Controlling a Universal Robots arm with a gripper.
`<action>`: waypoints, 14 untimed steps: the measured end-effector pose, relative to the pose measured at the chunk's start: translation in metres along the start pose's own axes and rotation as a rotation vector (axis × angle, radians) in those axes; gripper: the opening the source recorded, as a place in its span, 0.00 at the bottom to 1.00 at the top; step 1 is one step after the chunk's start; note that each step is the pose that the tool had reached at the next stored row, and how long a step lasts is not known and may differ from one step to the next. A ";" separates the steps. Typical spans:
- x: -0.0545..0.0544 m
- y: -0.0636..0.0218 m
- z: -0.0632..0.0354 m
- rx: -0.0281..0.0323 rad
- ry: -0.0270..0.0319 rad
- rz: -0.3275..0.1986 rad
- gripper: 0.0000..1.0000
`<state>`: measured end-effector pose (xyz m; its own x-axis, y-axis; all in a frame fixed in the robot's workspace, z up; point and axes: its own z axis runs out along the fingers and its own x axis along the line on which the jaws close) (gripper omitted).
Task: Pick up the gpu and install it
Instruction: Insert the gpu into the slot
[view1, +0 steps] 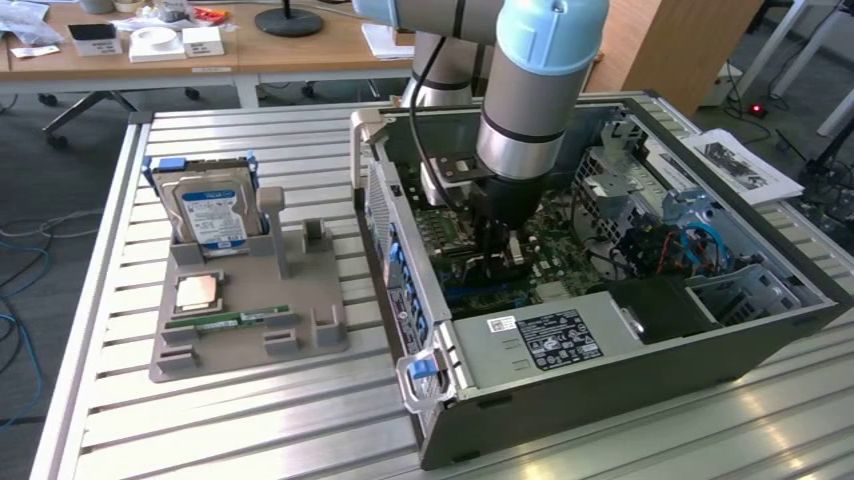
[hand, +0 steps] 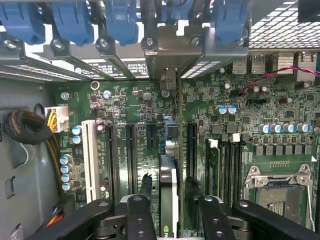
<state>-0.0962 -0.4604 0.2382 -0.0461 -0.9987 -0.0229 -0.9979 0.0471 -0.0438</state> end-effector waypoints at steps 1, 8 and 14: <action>0.000 0.0000 0.0000 0.0000 0.0001 0.000 0.40; 0.000 -0.0002 -0.0042 -0.0001 0.0001 0.000 0.40; -0.001 -0.0008 -0.0183 -0.0001 0.0001 0.000 0.40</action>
<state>-0.0962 -0.4598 0.2565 -0.0461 -0.9987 -0.0227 -0.9979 0.0470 -0.0437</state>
